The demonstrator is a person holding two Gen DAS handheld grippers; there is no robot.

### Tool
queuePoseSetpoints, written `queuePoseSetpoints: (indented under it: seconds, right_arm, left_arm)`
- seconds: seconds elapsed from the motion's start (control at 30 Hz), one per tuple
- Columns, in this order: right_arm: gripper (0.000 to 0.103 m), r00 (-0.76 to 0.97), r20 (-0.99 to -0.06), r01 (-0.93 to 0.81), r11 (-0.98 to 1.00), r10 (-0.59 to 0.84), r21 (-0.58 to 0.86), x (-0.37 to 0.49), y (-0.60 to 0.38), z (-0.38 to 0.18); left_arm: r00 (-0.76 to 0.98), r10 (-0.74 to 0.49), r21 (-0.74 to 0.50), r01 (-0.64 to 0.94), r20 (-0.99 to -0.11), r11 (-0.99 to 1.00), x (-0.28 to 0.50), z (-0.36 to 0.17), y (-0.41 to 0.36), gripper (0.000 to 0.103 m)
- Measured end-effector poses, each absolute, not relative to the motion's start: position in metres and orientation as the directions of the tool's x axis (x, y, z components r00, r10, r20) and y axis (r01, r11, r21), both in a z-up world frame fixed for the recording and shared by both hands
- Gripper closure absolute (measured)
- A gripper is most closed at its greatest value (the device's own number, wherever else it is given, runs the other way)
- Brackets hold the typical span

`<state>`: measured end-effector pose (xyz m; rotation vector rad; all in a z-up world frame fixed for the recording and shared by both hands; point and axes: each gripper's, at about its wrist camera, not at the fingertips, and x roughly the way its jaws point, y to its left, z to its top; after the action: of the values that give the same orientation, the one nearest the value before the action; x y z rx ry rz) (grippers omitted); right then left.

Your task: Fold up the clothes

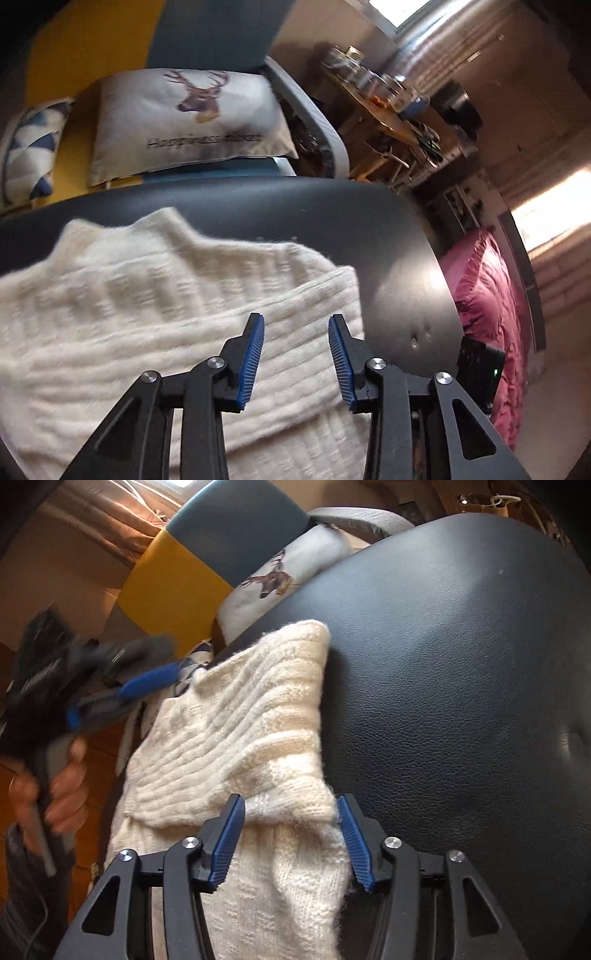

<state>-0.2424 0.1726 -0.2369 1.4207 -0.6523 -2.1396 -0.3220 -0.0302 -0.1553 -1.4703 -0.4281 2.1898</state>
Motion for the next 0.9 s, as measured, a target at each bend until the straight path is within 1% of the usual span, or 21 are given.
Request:
queuePoseSetpoints:
  seconds: [0.1, 0.2, 0.37, 0.5, 0.53, 0.57, 0.6, 0.63, 0.67, 0.7, 0.73, 0.77, 0.83, 0.9]
  right_arm:
    - [0.047, -0.333, -0.681, 0.175, -0.753, -0.652, 0.634, -0.243, 0.174, -0.238]
    - [0.046, -0.327, -0.664, 0.184, -0.735, -0.672, 0.653, -0.244, 0.177, -0.240]
    - [0.045, -0.321, -0.628, 0.135, -0.691, -0.709, 0.711, -0.251, 0.183, -0.243]
    - [0.045, -0.347, -0.654, 0.182, -0.732, -0.672, 0.657, -0.247, 0.176, -0.238]
    - [0.047, -0.355, -0.665, 0.198, -0.748, -0.657, 0.633, -0.246, 0.173, -0.236]
    - [0.052, -0.369, -0.675, 0.210, -0.765, -0.639, 0.609, -0.245, 0.170, -0.234]
    - [0.055, -0.386, -0.685, 0.221, -0.783, -0.618, 0.581, -0.244, 0.168, -0.232]
    - [0.065, -0.395, -0.694, 0.230, -0.796, -0.602, 0.560, -0.243, 0.166, -0.233]
    - [0.082, -0.399, -0.700, 0.234, -0.804, -0.593, 0.547, -0.242, 0.164, -0.234]
    - [0.084, -0.405, -0.702, 0.234, -0.809, -0.586, 0.540, -0.240, 0.164, -0.234]
    - [0.087, -0.415, -0.703, 0.230, -0.814, -0.578, 0.533, -0.238, 0.166, -0.233]
    - [0.089, -0.427, -0.707, 0.224, -0.823, -0.564, 0.521, -0.234, 0.168, -0.232]
    - [0.089, -0.449, -0.715, 0.213, -0.841, -0.536, 0.498, -0.227, 0.173, -0.229]
    - [0.089, -0.446, -0.733, 0.196, -0.856, -0.513, 0.479, -0.226, 0.175, -0.233]
  left_arm:
    - [-0.263, 0.540, -0.471, -0.284, -0.799, -0.835, -0.354, -0.165, 0.012, 0.053]
    - [-0.211, 0.515, -0.425, -0.359, -0.831, -0.831, -0.381, -0.176, 0.048, 0.052]
    - [-0.112, 0.483, -0.377, -0.486, -0.868, -0.789, -0.399, -0.189, 0.089, 0.052]
    - [-0.087, 0.403, -0.286, -0.572, -0.911, -0.769, -0.402, -0.201, 0.113, 0.052]
    - [-0.079, 0.380, -0.266, -0.583, -0.922, -0.768, -0.403, -0.206, 0.116, 0.052]
    - [-0.071, 0.365, -0.255, -0.591, -0.928, -0.765, -0.404, -0.211, 0.118, 0.053]
    - [-0.078, 0.363, -0.249, -0.594, -0.928, -0.765, -0.403, -0.212, 0.117, 0.062]
    - [-0.085, 0.362, -0.243, -0.596, -0.928, -0.765, -0.402, -0.213, 0.116, 0.071]
    - [-0.092, 0.360, -0.237, -0.599, -0.928, -0.765, -0.401, -0.214, 0.115, 0.087]
    - [-0.099, 0.359, -0.231, -0.602, -0.928, -0.764, -0.400, -0.216, 0.114, 0.091]
    - [-0.112, 0.370, -0.234, -0.601, -0.922, -0.764, -0.398, -0.215, 0.112, 0.092]
    - [-0.136, 0.412, -0.258, -0.595, -0.901, -0.761, -0.396, -0.210, 0.107, 0.093]
    - [-0.185, 0.510, -0.320, -0.590, -0.840, -0.741, -0.391, -0.197, 0.095, 0.094]
    - [-0.238, 0.572, -0.353, -0.587, -0.785, -0.728, -0.388, -0.188, 0.084, 0.094]
